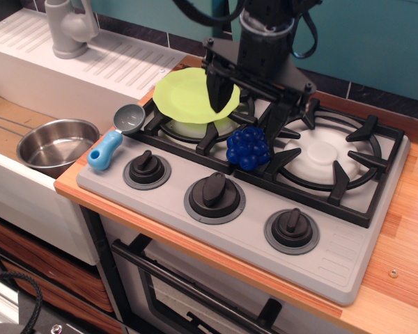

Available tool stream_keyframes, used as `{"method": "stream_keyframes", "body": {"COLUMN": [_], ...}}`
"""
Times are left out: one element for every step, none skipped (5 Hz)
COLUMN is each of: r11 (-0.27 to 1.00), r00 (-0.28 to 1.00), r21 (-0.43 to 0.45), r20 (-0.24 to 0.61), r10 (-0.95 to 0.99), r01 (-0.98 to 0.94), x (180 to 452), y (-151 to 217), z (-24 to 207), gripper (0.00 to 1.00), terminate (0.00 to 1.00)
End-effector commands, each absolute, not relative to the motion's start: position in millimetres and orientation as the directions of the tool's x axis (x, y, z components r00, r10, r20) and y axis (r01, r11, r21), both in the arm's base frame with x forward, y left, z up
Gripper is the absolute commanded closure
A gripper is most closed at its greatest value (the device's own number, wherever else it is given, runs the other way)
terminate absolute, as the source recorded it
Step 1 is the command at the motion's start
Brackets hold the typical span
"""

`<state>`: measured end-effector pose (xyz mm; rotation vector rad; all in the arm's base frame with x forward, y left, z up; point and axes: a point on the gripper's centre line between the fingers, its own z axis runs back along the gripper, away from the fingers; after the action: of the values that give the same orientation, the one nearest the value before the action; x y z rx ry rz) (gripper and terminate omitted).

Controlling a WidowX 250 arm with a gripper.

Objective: Put blueberry on plate and spoon in pot or pan in sink

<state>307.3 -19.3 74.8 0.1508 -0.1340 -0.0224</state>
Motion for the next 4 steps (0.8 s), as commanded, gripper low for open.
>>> {"method": "stream_keyframes", "body": {"r11": [0.993,0.994,0.994,0.994], "r00": [0.98,0.978,0.978,0.976], "r21": [0.12,0.112,0.113,0.11], "r20": [0.198,0.205,0.208,0.213], "r10": [-0.026,-0.03,-0.034,-0.035], "r01": [0.003,0.007,0.011,0.012], "x": [318.8,320.1,320.9,321.8], "y": [-19.0,-17.9,-16.0,-16.0], "z": [69.4,65.6,65.4,62.8], "gripper": [0.0,0.0,0.0,0.0], "terminate": [0.0,0.0,0.0,0.0]}}
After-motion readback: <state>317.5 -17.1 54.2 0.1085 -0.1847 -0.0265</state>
